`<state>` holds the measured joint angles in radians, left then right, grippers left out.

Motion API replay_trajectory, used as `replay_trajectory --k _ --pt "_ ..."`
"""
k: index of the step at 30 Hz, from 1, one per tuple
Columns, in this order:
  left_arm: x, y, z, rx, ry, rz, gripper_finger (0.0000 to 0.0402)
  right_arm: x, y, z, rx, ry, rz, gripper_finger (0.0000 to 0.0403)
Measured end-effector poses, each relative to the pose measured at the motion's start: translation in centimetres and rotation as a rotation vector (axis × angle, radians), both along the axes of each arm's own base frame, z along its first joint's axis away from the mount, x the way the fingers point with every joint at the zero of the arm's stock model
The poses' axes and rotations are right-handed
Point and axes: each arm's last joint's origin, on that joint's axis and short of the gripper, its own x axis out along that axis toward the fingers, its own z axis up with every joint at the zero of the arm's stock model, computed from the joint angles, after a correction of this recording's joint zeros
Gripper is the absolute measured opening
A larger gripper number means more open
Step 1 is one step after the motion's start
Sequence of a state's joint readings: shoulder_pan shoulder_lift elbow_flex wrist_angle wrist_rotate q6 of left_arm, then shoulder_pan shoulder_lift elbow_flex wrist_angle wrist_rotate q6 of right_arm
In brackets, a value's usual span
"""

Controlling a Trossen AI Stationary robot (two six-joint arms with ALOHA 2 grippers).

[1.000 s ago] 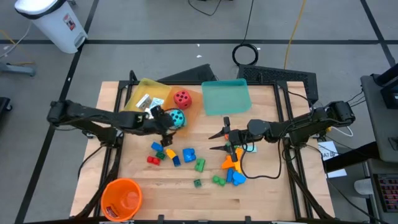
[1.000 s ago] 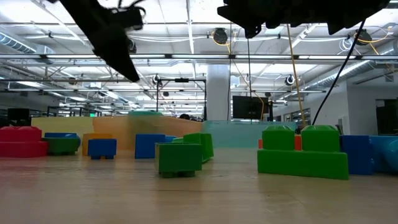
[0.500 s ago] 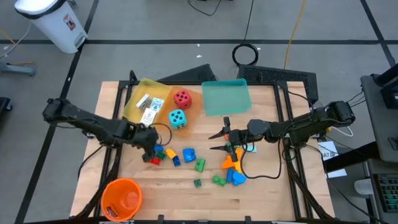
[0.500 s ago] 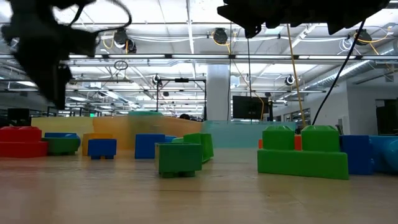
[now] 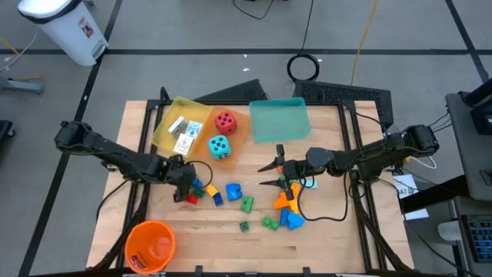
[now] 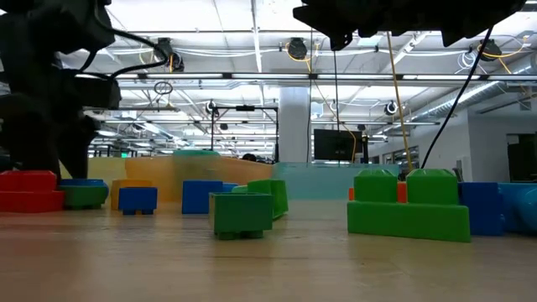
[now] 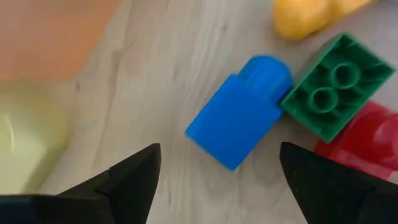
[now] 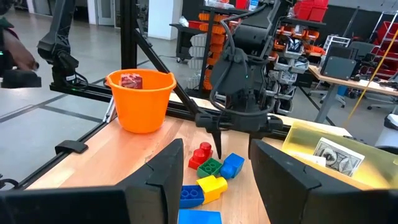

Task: Pick & Place Toys
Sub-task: Put the blue game piece into the blue bin

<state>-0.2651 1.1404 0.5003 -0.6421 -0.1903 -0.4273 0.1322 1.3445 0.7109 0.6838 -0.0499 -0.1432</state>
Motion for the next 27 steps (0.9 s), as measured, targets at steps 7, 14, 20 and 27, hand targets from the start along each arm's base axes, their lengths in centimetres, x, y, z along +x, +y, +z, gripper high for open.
replay_trajectory --k 7,14,20,27 --pt "0.9 0.0 0.0 0.091 -0.056 -0.145 0.0306 0.0 0.0 0.0 0.000 0.000 0.000 0.0155" --pt "1.3 -0.2 -1.2 0.093 0.023 -0.218 0.0266 0.0 0.0 0.0 -0.001 0.003 0.000 0.0155" --pt "1.8 -0.5 -2.2 0.069 0.063 -0.229 0.0205 0.0 0.0 0.0 0.000 0.005 0.003 0.0155" --pt "1.9 -0.5 -1.5 0.064 0.044 -0.149 0.0134 0.0 0.0 -0.1 -0.001 0.008 0.003 0.0155"
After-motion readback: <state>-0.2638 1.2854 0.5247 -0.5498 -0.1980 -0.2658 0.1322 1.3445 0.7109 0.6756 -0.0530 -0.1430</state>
